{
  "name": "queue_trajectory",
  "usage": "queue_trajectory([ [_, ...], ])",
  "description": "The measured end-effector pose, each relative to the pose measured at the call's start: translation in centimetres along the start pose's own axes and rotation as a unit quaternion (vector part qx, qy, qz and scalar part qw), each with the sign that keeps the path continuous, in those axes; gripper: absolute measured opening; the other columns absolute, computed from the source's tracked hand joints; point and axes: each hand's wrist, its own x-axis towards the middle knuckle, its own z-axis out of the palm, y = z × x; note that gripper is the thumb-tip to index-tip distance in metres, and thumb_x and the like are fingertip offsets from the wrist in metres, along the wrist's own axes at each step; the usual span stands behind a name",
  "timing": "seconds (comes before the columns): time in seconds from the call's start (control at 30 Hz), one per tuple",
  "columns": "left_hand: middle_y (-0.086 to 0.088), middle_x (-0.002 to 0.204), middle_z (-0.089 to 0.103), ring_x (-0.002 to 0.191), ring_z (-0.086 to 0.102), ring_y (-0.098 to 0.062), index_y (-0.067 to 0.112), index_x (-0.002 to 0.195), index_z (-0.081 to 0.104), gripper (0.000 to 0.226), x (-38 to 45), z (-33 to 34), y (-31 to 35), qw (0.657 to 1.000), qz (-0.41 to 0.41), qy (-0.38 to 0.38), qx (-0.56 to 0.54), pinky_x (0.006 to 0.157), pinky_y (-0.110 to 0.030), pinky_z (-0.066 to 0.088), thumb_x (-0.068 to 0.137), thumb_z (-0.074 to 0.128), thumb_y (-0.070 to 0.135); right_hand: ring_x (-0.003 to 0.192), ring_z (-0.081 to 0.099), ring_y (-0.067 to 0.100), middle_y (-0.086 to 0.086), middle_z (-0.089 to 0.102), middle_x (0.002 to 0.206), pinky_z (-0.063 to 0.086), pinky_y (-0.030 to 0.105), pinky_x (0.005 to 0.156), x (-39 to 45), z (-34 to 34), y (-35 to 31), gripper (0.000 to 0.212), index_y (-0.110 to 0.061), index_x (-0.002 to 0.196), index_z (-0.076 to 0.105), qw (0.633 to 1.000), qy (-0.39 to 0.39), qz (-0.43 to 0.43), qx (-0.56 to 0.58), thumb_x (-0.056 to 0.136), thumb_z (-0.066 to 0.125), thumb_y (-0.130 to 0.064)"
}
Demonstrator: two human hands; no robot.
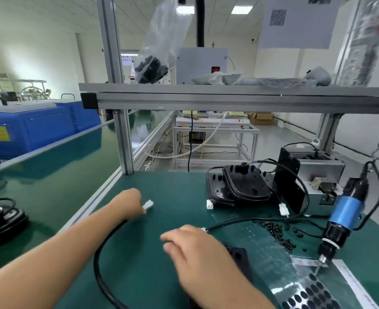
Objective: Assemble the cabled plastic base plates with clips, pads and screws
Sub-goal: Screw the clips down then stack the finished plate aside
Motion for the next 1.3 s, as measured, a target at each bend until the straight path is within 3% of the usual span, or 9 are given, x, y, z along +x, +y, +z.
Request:
queue_trajectory([
  [0.1,-0.003,0.105,0.065,0.1,0.06,-0.023,0.017,0.106,0.064,0.021,-1.5,3.0,1.1,0.997,0.04,0.057,0.023,0.074,-0.029,0.047,0.088,0.058,0.026,0.114,0.045,0.007,-0.022,0.059,0.116,0.037,0.029,0.099,-1.6,-3.1,5.3,0.025,-0.036,0.117,0.061,0.992,0.057,0.087,-0.073,0.098,0.044,-0.038],
  [0.2,0.006,0.112,0.059,0.11,0.051,-0.018,0.033,0.113,0.066,0.025,-3.1,4.7,2.9,0.977,0.182,0.099,0.045,0.086,-0.03,0.044,0.092,0.053,0.026,0.111,0.045,-0.001,-0.027,0.058,0.111,0.034,0.016,0.095,-2.8,-3.0,7.4,0.021,-0.039,0.112,0.062,0.994,0.001,0.105,-0.034,0.095,0.05,-0.042],
  [0.3,0.005,0.116,0.054,0.112,0.045,-0.013,0.035,0.122,0.062,0.033,-4.1,5.3,4.7,0.955,0.295,0.034,0.009,0.094,-0.026,0.038,0.091,0.058,0.023,0.11,0.044,-0.01,-0.03,0.055,0.112,0.028,0.003,0.088,-3.9,-2.7,8.7,0.019,-0.042,0.112,0.056,0.996,-0.019,0.09,-0.007,0.094,0.055,-0.037],
  [0.6,0.001,0.103,0.069,0.094,0.062,-0.011,0.014,0.106,0.071,0.019,-4.6,3.4,6.1,0.964,0.26,0.005,-0.045,0.103,-0.027,0.039,0.088,0.064,0.015,0.102,0.049,-0.013,-0.028,0.06,0.101,0.033,0.004,0.087,-4.8,-2.2,8.8,0.016,-0.044,0.099,0.061,0.996,-0.013,0.08,0.048,0.089,0.063,-0.031],
  [0.7,0.006,0.091,0.072,0.074,0.059,0.0,0.025,0.105,0.074,0.02,-6.1,0.8,6.5,0.956,0.254,-0.012,-0.144,0.078,-0.012,0.047,0.088,0.066,0.017,0.104,0.049,-0.016,-0.03,0.062,0.101,0.033,0.003,0.089,-4.8,-2.1,9.0,0.02,-0.044,0.101,0.063,0.995,-0.001,0.077,0.068,0.089,0.064,-0.028],
  [0.8,0.005,0.074,0.067,0.063,0.054,-0.005,0.03,0.1,0.074,0.021,-8.5,-1.2,7.2,0.915,0.244,-0.11,-0.303,0.062,-0.015,0.043,0.089,0.065,0.014,0.106,0.052,-0.017,-0.031,0.064,0.104,0.035,0.005,0.092,-4.8,-2.6,9.4,0.024,-0.046,0.101,0.064,0.991,0.0,0.086,0.105,0.09,0.064,-0.024],
  [0.9,-0.003,0.077,0.071,0.062,0.06,-0.006,0.011,0.094,0.071,0.01,-10.6,-1.9,8.2,0.839,0.197,-0.193,-0.47,0.057,-0.015,0.046,0.089,0.063,0.007,0.107,0.053,-0.01,-0.027,0.064,0.104,0.037,0.011,0.093,-4.7,-2.9,9.5,0.02,-0.047,0.099,0.064,0.991,-0.028,0.075,0.104,0.089,0.066,-0.03],
  [1.07,-0.008,0.075,0.069,0.058,0.058,-0.007,0.004,0.091,0.071,0.014,-11.7,-1.3,8.5,0.762,0.126,-0.243,-0.587,0.053,-0.014,0.047,0.082,0.066,0.014,0.102,0.051,-0.006,-0.03,0.061,0.098,0.039,0.018,0.091,-4.9,-2.4,9.1,0.017,-0.051,0.088,0.057,0.995,-0.018,0.074,0.071,0.086,0.067,-0.038],
  [1.3,0.0,0.065,0.068,0.05,0.053,-0.002,0.006,0.085,0.074,0.013,-11.7,1.1,8.3,0.857,0.094,-0.182,-0.473,0.05,-0.012,0.042,0.088,0.066,0.016,0.097,0.052,-0.005,-0.037,0.058,0.095,0.041,0.02,0.087,-5.0,-1.8,8.9,0.011,-0.047,0.086,0.056,0.994,0.018,0.072,0.075,0.089,0.063,-0.038],
])
